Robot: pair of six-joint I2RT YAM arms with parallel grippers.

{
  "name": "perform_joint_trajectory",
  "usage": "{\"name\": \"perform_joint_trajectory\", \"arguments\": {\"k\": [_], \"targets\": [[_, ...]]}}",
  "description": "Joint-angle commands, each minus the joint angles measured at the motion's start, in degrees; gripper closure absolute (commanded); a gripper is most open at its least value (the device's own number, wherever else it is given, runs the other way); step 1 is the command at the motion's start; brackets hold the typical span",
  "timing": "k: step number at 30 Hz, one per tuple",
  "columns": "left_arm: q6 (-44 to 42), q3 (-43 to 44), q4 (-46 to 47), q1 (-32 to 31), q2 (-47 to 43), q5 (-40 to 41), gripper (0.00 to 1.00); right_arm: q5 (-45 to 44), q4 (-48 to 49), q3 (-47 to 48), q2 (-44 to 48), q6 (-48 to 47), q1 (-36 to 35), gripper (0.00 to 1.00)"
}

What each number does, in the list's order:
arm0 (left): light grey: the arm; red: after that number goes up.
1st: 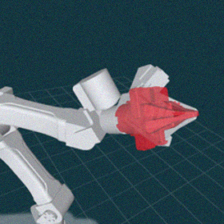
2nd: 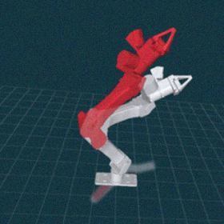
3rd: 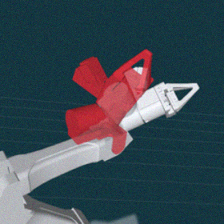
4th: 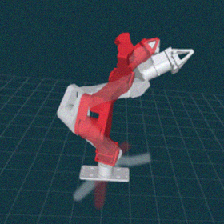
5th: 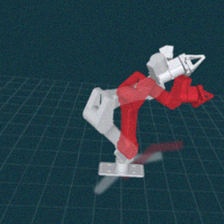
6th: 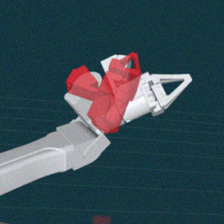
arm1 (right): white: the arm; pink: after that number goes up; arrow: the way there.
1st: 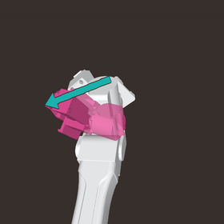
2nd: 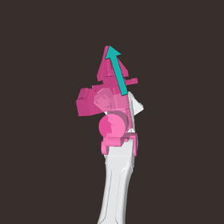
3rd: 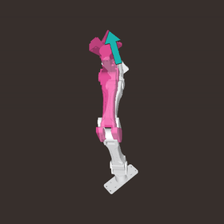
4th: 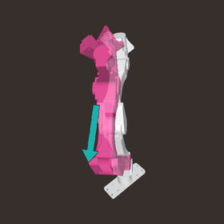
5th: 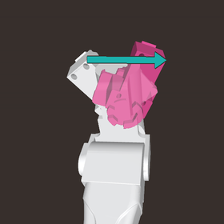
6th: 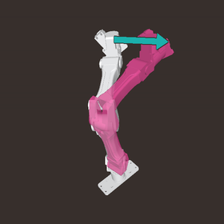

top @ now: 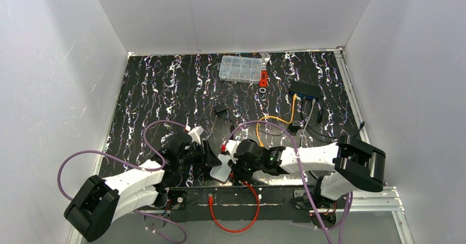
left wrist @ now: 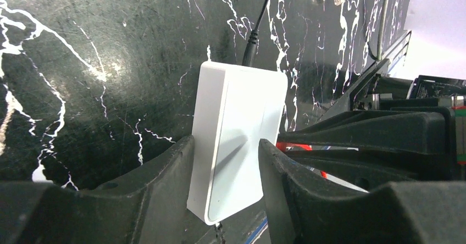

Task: Insert the plug into the switch port
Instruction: Insert the connector into the switch port.

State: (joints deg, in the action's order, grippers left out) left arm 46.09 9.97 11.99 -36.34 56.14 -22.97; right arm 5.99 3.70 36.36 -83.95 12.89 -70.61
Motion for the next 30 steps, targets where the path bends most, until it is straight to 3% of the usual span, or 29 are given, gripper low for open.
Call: {"name": "perform_joint_trajectory", "arguments": {"k": [1, 30], "targets": [[0.62, -2.89, -4.83, -1.74, 0.48, -4.96, 0.57, -3.30, 10.14, 5.74, -0.89, -1.55, 0.25, 0.99], [4.17, -4.01, 1.84, -8.77, 3.82, -3.23, 0.70, -4.01, 15.65, 16.16, -3.84, -1.23, 7.37, 0.99]]}}
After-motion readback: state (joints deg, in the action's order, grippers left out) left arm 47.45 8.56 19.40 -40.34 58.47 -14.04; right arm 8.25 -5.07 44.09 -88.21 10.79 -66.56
